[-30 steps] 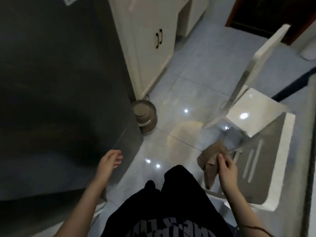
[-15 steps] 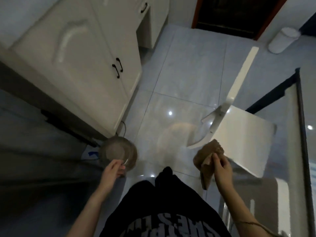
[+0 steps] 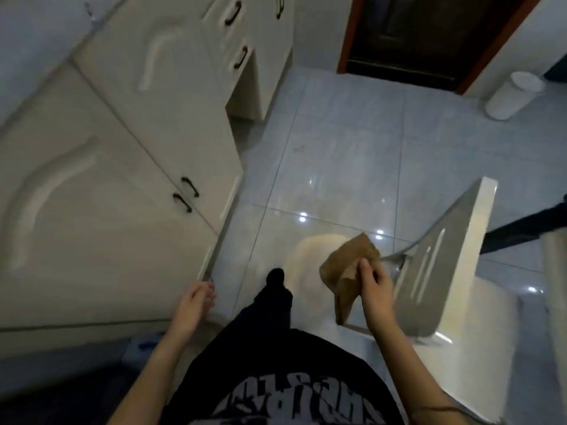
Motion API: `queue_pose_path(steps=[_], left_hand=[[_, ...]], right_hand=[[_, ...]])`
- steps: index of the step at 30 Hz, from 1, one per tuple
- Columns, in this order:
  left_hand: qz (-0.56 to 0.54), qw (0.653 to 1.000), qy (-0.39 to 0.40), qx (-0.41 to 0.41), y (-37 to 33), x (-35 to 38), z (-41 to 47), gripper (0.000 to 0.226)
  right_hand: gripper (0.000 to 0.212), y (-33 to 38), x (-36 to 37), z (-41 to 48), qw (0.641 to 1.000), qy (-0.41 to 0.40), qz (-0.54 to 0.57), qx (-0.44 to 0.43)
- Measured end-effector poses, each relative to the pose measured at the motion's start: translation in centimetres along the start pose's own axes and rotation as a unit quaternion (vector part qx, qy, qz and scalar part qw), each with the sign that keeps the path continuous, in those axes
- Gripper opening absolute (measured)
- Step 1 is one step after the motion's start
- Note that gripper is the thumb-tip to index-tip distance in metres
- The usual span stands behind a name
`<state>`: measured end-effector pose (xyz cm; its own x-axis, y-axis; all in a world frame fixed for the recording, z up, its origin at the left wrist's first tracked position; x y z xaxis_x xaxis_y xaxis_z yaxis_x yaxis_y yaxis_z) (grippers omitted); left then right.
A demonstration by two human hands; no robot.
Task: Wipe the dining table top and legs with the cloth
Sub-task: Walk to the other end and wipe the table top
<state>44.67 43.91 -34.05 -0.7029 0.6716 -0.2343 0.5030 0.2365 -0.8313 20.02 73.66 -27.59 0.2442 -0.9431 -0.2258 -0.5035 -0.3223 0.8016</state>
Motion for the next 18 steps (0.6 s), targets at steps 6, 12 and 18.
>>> queue_pose_path(steps=[6, 12, 18], left_hand=[[0.066, 0.99, 0.104, 0.075, -12.6, 5.2, 14.3, 0.023], [0.119, 0.964, 0.208, 0.112, -21.9, 14.1, 22.8, 0.025], [0.118, 0.964, 0.218, 0.099, -27.7, 22.3, 31.4, 0.02]], right_hand=[[0.02, 6.9, 1.3, 7.5, 0.995, -0.096, 0.006, 0.01], [0.022, 10.1, -0.9, 14.2, 0.984, -0.17, 0.015, 0.053], [0.022, 14.1, -1.7, 23.8, 0.977, -0.198, 0.016, 0.072]])
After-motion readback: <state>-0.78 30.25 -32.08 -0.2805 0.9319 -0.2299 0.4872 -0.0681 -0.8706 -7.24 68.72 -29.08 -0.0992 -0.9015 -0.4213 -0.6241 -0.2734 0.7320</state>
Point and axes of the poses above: each hand's wrist, its own z-axis towards the middle knuckle, its own x-axis out of the palm, y = z × x, the point moved 6 cm from there along z, towards the middle knuckle, and after that the axes turned 10 degrees about x, right-handed, at the moved point
